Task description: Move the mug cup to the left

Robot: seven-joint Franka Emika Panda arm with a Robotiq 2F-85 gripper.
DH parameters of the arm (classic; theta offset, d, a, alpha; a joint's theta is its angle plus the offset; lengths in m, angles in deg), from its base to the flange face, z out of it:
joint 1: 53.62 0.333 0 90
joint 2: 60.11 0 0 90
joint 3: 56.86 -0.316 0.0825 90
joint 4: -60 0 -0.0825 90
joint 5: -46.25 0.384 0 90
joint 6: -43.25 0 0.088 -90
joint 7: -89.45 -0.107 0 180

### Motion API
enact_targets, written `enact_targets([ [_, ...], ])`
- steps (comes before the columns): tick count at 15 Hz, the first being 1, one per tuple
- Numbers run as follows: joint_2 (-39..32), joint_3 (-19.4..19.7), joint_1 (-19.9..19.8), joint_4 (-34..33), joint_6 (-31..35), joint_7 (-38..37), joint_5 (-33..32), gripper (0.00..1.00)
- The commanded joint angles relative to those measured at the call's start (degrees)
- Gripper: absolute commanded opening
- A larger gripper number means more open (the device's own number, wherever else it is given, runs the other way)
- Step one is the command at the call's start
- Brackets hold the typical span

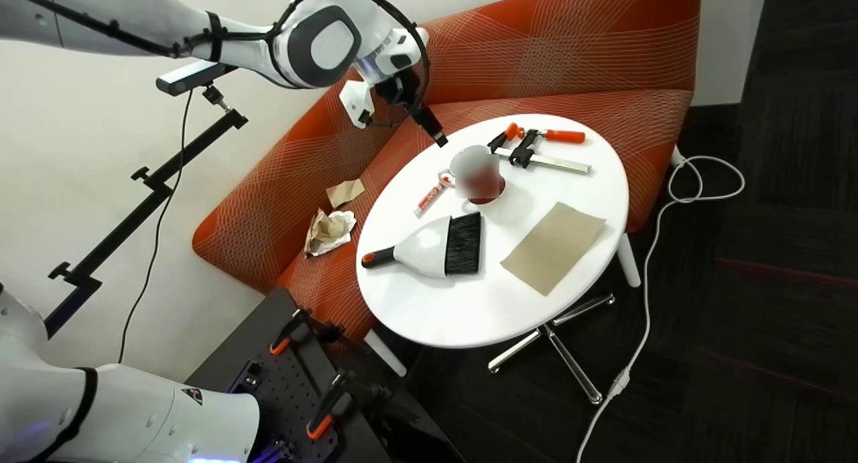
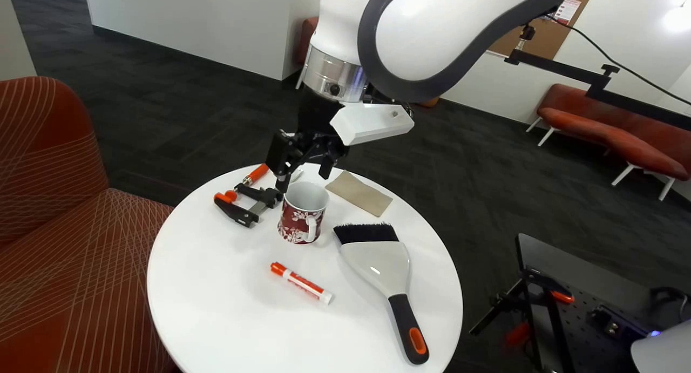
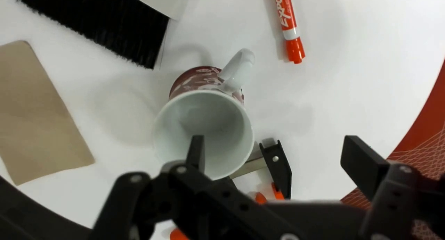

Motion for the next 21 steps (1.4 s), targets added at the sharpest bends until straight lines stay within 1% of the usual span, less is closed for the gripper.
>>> enact_targets([
  [1,0.0,0.7,0.7,-0.1,-0.1,0.4,0.6,1.00],
  [5,-0.6,1.1,0.9,-0.6,-0.3,0.0,0.3,1.00],
  [7,-2.0,1.9,1.4,-1.3,-0.3,-0.8,-0.7,1.00],
  [11,-4.8,2.4,1.5,-2.8,0.1,-0.4,-0.4,1.00],
  [15,-7.1,2.5,1.7,-4.5,1.9,0.0,-0.4,1.00],
  [21,-11.9,3.2,2.5,-9.9,0.7,-0.2,-0.8,1.00],
])
